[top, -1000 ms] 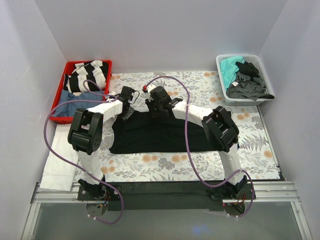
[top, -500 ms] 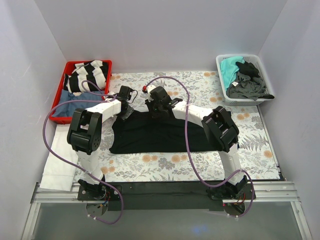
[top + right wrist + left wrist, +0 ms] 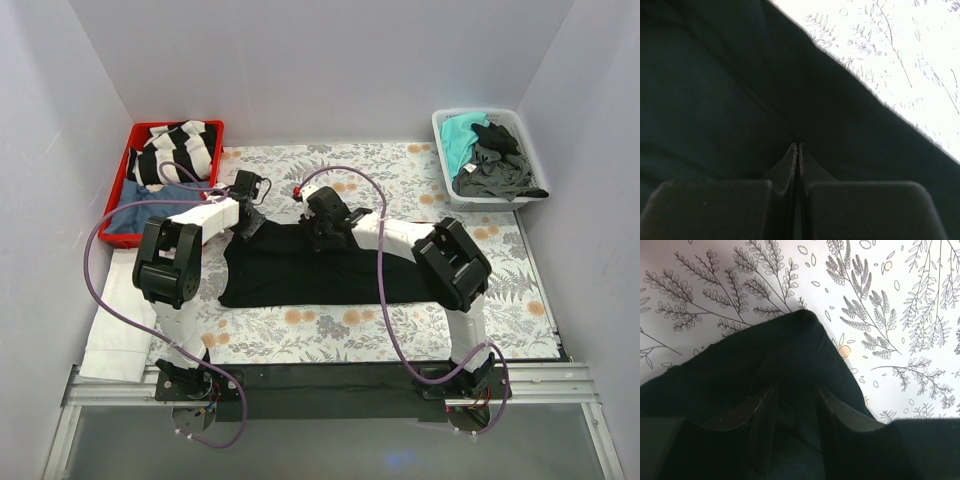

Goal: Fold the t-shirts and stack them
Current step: Fold the other side of the tshirt into a rectangle

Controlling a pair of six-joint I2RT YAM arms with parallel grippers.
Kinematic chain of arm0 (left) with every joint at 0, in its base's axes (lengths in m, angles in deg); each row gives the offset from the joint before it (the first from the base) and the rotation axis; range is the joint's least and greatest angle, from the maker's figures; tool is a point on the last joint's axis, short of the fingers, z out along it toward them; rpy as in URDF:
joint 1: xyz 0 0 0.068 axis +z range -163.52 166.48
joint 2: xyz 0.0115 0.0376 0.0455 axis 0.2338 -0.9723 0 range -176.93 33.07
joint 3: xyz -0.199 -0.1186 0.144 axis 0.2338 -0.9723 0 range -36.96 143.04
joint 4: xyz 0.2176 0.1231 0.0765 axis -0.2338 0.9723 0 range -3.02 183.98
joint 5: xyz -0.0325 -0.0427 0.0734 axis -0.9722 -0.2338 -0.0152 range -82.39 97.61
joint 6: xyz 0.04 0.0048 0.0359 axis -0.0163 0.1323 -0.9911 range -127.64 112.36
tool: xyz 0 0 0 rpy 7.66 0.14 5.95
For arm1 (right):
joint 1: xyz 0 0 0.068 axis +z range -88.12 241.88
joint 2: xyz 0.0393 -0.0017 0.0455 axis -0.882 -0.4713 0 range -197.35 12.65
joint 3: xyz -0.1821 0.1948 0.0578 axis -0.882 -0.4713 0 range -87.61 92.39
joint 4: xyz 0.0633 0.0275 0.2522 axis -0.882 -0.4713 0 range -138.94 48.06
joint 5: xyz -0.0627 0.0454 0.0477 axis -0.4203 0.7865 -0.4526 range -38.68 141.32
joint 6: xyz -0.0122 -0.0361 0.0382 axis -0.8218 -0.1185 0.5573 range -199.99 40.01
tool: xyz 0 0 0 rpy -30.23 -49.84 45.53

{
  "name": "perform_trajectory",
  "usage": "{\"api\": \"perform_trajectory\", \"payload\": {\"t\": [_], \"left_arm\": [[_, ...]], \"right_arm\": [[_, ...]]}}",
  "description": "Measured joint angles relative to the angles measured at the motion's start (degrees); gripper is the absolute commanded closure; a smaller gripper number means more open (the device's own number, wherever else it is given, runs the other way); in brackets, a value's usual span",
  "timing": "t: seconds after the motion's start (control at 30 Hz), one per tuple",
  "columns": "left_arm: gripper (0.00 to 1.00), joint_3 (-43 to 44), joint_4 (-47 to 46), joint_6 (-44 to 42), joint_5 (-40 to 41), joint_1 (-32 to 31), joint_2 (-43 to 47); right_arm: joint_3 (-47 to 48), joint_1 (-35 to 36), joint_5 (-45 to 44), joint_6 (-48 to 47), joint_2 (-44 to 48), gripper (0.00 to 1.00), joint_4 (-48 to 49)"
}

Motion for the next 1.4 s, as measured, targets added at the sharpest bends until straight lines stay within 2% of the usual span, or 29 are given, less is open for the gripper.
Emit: {"api": "perform_trajectory", "payload": {"t": [0.27, 0.5, 0.63, 0.7, 0.87, 1.03, 1.2, 1.4], "left_arm": [[0.66, 0.57, 0.24, 0.00, -0.07, 1.33, -0.20], [0.66, 0.70, 0.24, 0.00, -0.07, 1.38, -0.26], [0.66, 0.72, 0.26, 0.00, -0.07, 1.42, -0.26], [0.66, 0.74, 0.26, 0.00, -0.07, 1.55, -0.26], [0.66, 0.76, 0.26, -0.04, -0.07, 1.75, -0.26], [0.66, 0.79, 0.24, -0.37, -0.09, 1.75, -0.26], [0.66, 0.79, 0.22, -0.74, -0.15, 1.75, -0.26], [0.66, 0.79, 0.26, -0.83, -1.05, 2.25, -0.26]], "right_arm": [[-8.87, 3.41, -0.98, 1.86, 13.49, 0.99, -0.09], [-14.58, 5.99, -0.90, 4.07, 16.57, 0.99, 0.66], [-18.14, 6.67, -0.79, 5.03, 16.61, 0.76, 0.46], [-19.65, 6.91, -0.87, 5.35, 16.61, 0.70, 0.33], [-21.77, 7.26, -2.67, 6.08, 16.92, 0.68, -0.85], [-21.20, 7.34, -6.05, 6.45, 19.10, 0.68, -1.60], [-15.17, 7.32, -8.57, 6.54, 18.47, 0.68, -1.77], [-1.79, 7.34, -8.22, 5.62, 8.96, 0.68, 0.20]]}}
